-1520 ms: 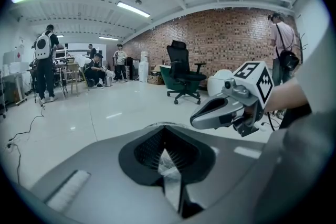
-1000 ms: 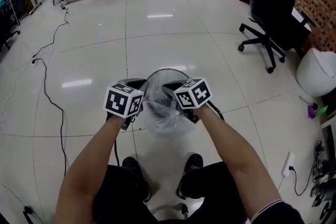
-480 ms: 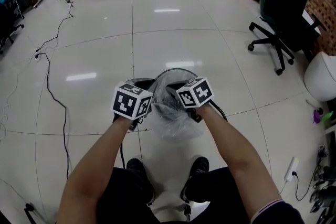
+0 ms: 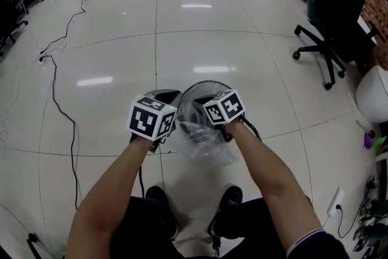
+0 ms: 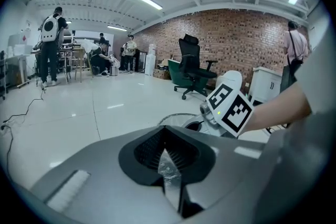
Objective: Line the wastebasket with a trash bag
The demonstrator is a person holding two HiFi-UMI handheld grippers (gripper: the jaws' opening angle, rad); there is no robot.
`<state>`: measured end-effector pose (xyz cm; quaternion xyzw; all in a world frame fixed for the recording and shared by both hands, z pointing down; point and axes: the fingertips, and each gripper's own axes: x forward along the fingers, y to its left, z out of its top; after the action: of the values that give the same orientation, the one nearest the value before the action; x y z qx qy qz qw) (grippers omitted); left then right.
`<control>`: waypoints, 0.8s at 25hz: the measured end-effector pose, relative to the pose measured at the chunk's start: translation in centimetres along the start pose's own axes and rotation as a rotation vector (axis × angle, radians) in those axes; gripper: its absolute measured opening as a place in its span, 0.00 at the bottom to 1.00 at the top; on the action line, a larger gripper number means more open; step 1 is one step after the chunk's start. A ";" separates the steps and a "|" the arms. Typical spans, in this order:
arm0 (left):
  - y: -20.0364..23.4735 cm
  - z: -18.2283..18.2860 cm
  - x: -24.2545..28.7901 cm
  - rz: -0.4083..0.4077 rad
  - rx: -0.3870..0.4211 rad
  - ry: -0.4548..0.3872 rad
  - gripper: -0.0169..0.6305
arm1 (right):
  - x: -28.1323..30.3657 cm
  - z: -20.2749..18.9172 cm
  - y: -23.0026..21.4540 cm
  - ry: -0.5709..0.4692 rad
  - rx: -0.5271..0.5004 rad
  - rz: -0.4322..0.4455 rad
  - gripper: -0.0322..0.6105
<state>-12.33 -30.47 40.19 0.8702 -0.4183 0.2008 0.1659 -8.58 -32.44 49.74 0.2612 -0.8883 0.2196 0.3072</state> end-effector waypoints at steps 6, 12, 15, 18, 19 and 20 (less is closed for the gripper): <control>1.8 -0.7 0.8 0.022 -0.032 0.010 0.04 | 2.3 -0.5 -0.8 0.032 -0.010 0.002 0.05; 1.8 -1.0 0.5 0.016 -0.032 0.013 0.04 | 4.3 -1.8 -1.5 0.046 -0.002 -0.003 0.05; 2.0 -1.1 0.3 0.016 -0.034 0.012 0.04 | 5.3 -2.3 -1.7 0.052 -0.007 -0.002 0.05; 2.3 -1.5 0.2 0.019 -0.039 0.019 0.04 | 6.0 -2.7 -2.1 0.059 -0.007 -0.015 0.05; 2.4 -1.6 0.2 0.020 -0.040 0.021 0.04 | 6.2 -2.8 -2.2 0.061 -0.008 -0.020 0.05; 2.5 -1.7 0.2 0.021 -0.041 0.023 0.04 | 6.4 -3.0 -2.4 0.063 -0.008 -0.024 0.05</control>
<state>-14.53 -31.33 42.10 0.8597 -0.4297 0.2038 0.1865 -10.20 -34.72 56.61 0.2635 -0.8759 0.2204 0.3388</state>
